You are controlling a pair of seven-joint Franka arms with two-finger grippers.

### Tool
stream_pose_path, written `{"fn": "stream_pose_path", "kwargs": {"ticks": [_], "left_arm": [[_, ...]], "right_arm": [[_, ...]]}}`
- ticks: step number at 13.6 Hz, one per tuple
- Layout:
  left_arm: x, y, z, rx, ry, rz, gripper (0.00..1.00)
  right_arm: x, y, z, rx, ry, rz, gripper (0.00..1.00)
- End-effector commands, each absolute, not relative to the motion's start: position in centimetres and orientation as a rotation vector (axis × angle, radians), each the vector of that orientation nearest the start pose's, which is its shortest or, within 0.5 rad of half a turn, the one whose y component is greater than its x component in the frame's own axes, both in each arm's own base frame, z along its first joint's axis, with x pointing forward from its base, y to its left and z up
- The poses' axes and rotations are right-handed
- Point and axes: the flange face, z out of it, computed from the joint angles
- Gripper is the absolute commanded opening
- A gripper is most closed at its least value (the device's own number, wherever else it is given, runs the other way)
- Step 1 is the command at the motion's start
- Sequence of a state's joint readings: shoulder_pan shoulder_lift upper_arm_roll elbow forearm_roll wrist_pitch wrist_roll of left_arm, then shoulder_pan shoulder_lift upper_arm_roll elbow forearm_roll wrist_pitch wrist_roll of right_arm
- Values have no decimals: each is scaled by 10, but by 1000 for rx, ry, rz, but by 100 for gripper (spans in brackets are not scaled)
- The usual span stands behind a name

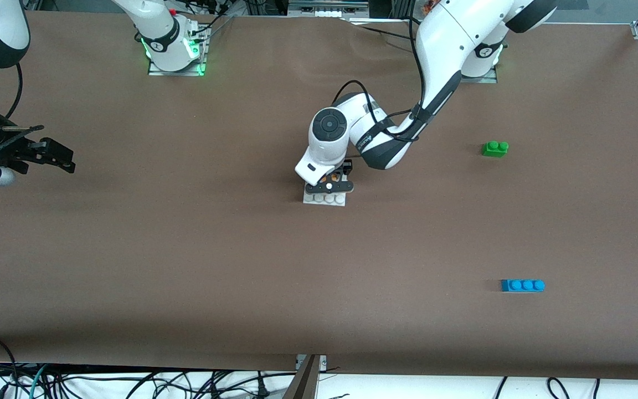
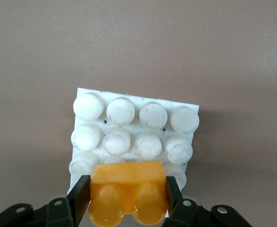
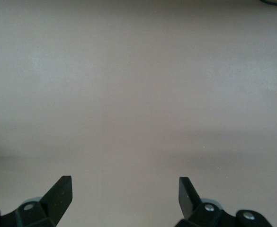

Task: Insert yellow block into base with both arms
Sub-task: 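Lower the yellow brick onto the plate studs and press it down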

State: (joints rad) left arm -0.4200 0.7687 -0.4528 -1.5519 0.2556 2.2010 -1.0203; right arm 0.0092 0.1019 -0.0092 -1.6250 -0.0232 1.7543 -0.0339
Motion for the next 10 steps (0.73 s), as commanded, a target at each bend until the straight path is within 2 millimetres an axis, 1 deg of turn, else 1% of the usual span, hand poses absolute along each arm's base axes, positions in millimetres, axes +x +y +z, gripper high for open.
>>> {"fn": "stream_pose_path", "kwargs": {"ticks": [1,3,5,7,10], "left_arm": [[486,-499,216,-3166,-156,132,36],[488,-500,210,-3183,-164,125,36],[487,-500,209,-3182,-164,128,36],[493,-494,206,-3175,-155,120,36],[496,-490,205,-3173,-163,118,36]], "right_arm": [[598,-4,559,-3178,-46,-33,100],[598,-4,559,-3178,-46,-33,100],[598,-4,559,-3178,-46,-33,100],[598,-4,559,-3178,-46,-33,100],[598,-4,559,-3178,-46,-36,100]]}}
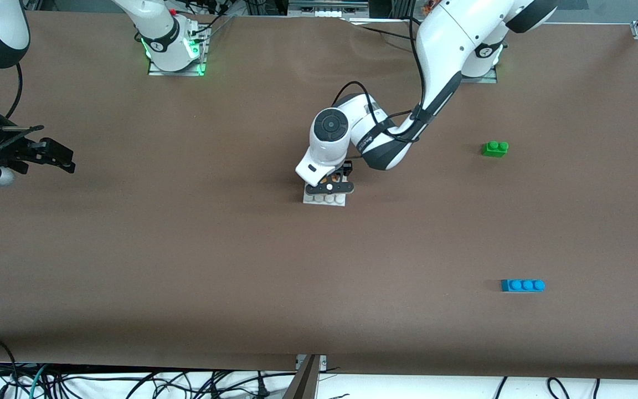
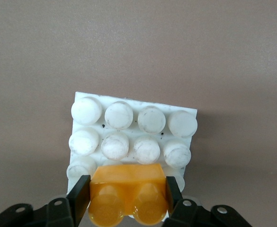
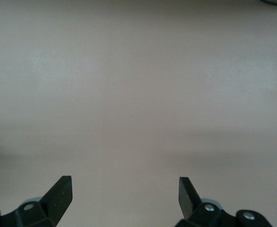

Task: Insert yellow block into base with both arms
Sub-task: 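Lower the yellow brick onto the plate studs and press it down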

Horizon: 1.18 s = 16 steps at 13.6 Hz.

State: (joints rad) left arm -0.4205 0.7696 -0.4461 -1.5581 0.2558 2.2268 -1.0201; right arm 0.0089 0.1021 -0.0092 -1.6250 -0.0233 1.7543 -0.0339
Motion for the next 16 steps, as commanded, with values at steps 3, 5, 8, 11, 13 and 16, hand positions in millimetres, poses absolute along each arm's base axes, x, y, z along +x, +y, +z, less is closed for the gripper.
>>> {"fn": "stream_pose_path", "kwargs": {"ticks": [3,5,8,11,13,16], "left_arm": [[497,-489,194,-3181,-176,115,36],[497,-488,196,-3179,-173,114,36],[492,-488,195,-3173,-181,120,50],[496,-486,210,-3168,-195,110,100],[500,-483,224,-3156,-202,102,100],[521,-471,265,-3160,-287,113,100]], "right_arm": [[598,-5,559,-3178,-43,-36,100],[598,-5,559,-3178,-43,-36,100],[598,-5,559,-3178,-46,-33,100],[598,-5,559,-3176,-43,-33,100],[598,-5,559,-3178,-43,-33,100],[598,-5,559,-3178,-43,-33,100]]}}
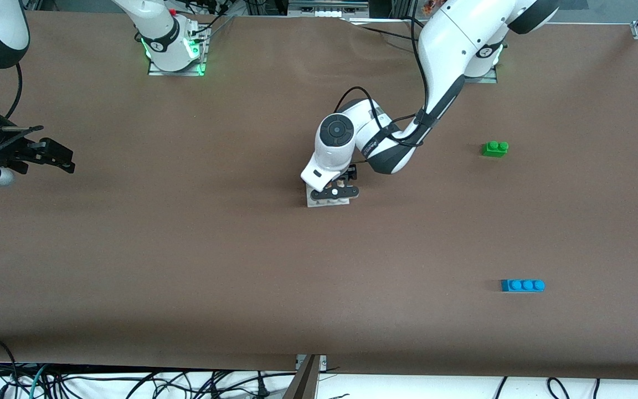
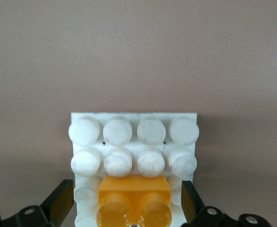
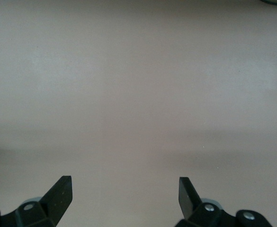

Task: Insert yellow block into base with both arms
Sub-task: 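Lower the yellow brick onto the plate studs and press it down, then open the left gripper and withdraw it from the plate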

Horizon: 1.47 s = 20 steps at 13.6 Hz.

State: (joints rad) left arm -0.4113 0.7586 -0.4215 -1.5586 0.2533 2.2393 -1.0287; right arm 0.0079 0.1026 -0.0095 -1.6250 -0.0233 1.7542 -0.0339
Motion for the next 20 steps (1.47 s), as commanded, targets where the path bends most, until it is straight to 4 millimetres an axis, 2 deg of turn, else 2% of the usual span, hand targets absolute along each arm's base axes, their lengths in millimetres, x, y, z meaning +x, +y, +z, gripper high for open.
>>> {"fn": "stream_pose_path", "kwargs": {"ticks": [1,3,5,7,9,11,13,15,17,20], "left_arm": [[531,-469,289,-3161,-331,131,100],[555,-445,327,-3143,-408,105,100],[567,-422,354,-3127,-470,78,100],[589,-377,376,-3090,-568,81,100],[600,-344,396,-3048,-636,84,100],[625,-281,425,-3033,-749,52,100],[641,-219,454,-3053,-717,34,100],[657,-144,468,-3074,-677,25,100],[661,-86,487,-3114,-627,16,100],[653,-12,515,-3174,-533,27,100]], "right_arm": [[598,-4,559,-3178,-46,-33,100],[598,-4,559,-3178,-46,-33,100],[598,-4,559,-3178,-46,-33,100],[598,-4,559,-3178,-46,-33,100],[598,-5,558,-3178,-46,-31,100],[598,-5,559,-3178,-46,-33,100],[598,-4,559,-3178,-46,-36,100],[598,-5,559,-3178,-43,-36,100],[598,-5,559,-3176,-40,-36,100],[598,-4,559,-3176,-43,-36,100]]}}
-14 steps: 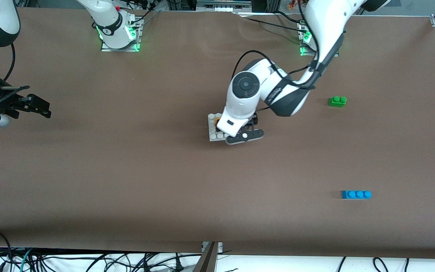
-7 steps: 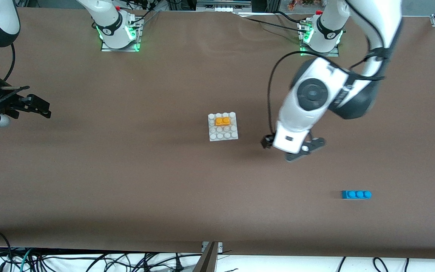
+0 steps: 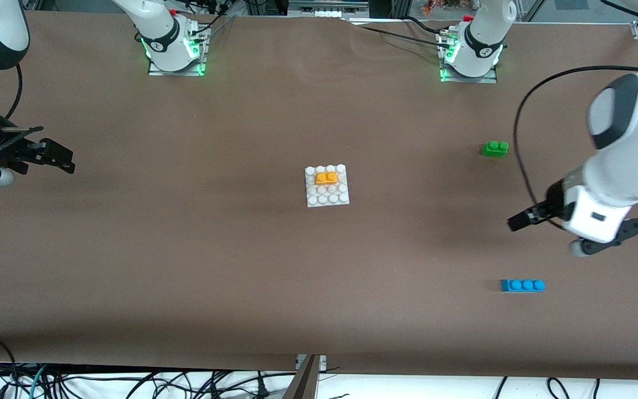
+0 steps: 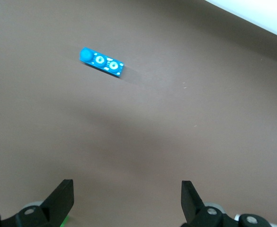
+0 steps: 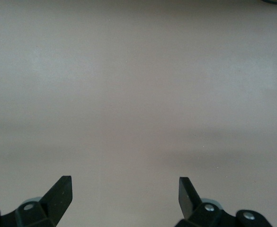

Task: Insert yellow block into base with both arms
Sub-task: 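Open the left gripper and withdraw it from the plate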

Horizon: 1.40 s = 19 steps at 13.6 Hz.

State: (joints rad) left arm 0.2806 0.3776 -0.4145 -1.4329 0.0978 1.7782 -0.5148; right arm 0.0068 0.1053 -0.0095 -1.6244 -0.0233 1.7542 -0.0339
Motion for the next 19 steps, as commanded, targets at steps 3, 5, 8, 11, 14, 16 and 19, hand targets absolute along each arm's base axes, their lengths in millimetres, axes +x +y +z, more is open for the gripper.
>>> {"fn": "stream_pose_path", "kwargs": {"ticks": [3,5,8,11,14,16,19], "left_arm": [[640,39,535,-3233,-436,13,100],[626,60,548,-3253,-391,44,100],[596,70,581,-3250,-347,81,100],[561,62,607,-3229,-336,105,100],[554,57,614,-3206,-333,124,100],[560,54,610,-3209,-309,104,100],[564,52,607,-3211,-304,109,100]], "right_arm": [[598,-4,559,-3176,-43,-33,100],[598,-4,559,-3178,-43,-33,100],[598,-2,559,-3176,-45,-34,100],[598,-2,559,-3176,-45,-36,100],[598,-2,559,-3176,-45,-36,100],[598,-2,558,-3176,-45,-31,100],[598,-2,559,-3176,-45,-34,100]]}}
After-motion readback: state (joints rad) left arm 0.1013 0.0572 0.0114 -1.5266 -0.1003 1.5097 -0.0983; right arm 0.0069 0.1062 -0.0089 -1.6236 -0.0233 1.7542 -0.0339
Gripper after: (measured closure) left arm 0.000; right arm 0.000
